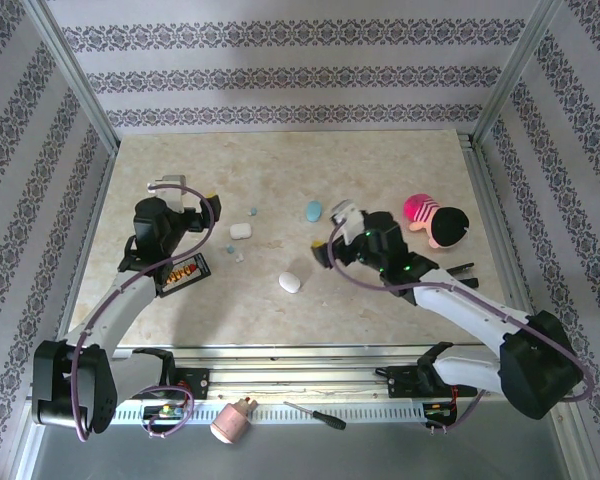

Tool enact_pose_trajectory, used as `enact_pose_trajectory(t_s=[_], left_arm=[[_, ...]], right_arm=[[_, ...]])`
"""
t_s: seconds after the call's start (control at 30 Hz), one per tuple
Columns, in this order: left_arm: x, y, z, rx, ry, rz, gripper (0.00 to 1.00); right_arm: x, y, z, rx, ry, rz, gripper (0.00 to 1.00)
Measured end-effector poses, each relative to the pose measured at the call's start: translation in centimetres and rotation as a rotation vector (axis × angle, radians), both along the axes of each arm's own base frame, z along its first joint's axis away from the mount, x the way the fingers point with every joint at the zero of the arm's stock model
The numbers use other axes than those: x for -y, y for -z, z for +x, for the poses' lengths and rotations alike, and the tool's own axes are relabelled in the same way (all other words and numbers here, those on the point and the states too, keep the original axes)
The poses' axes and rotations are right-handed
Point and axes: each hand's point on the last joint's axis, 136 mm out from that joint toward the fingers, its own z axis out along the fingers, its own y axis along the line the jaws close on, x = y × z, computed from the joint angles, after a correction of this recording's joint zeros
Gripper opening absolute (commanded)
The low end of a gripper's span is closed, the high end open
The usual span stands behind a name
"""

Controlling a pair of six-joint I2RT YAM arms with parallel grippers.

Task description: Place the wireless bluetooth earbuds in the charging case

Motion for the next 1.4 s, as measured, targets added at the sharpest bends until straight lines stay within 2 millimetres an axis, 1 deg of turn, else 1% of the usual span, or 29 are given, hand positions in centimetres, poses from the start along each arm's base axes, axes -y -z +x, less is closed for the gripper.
enact_pose_trajectory(t_s=[0.07,0.13,0.23,0.3,0.4,0.47,0.53,0.63,0.67,0.7,0.87,0.9,1.0,1.17,1.4], left_arm=[[0.5,0.8,-0.4,-0.045,0.024,-0.029,0.99],[0.9,1.5,-0.7,-0.081,0.040,-0.048,0.99],[1.2,2.2,-1.1,-0.116,0.054,-0.063,1.00],[1.3,2.4,-1.2,-0.126,0.055,-0.069,0.99],[1.3,2.5,-1.2,-0.132,0.055,-0.077,0.99],[1.4,2.5,-1.3,-0.134,0.058,-0.079,0.99],[1.4,2.5,-1.3,-0.135,0.059,-0.082,1.00],[1.4,2.5,-1.3,-0.136,0.060,-0.086,1.00],[1.4,2.5,-1.3,-0.137,0.059,-0.088,1.00],[1.4,2.5,-1.3,-0.138,0.057,-0.091,1.00],[1.2,2.8,-1.4,-0.151,0.038,-0.105,0.99],[1.2,2.9,-1.4,-0.155,0.035,-0.105,0.99],[1.1,3.0,-1.4,-0.163,0.029,-0.106,0.99],[0.7,3.1,-1.4,-0.163,0.002,-0.104,0.99],[0.6,3.1,-1.4,-0.165,-0.004,-0.114,0.99]], right_arm=[[-2.5,0.6,-2.2,-0.007,-0.069,-0.024,0.98],[-4.4,1.6,-3.9,-0.020,-0.120,-0.048,0.98],[-6.5,4.0,-5.8,-0.065,-0.169,-0.093,0.98],[-7.0,6.2,-6.2,-0.112,-0.171,-0.127,0.98],[-6.9,9.1,-6.1,-0.170,-0.155,-0.173,0.98],[-6.9,10.7,-6.1,-0.201,-0.150,-0.198,0.98],[-6.8,11.9,-6.0,-0.222,-0.144,-0.214,0.98],[-6.7,13.3,-5.8,-0.250,-0.140,-0.227,0.94],[-6.7,13.7,-5.8,-0.257,-0.139,-0.231,0.90],[-6.7,14.1,-5.7,-0.268,-0.138,-0.235,0.85],[-6.9,15.3,-5.1,-0.302,-0.135,-0.228,0.71],[-6.9,15.4,-5.0,-0.303,-0.137,-0.228,0.67],[-6.9,15.4,-4.7,-0.301,-0.141,-0.224,0.60],[-7.1,15.5,-4.5,-0.304,-0.154,-0.213,0.56],[-7.2,15.4,-4.3,-0.306,-0.174,-0.207,0.41]])
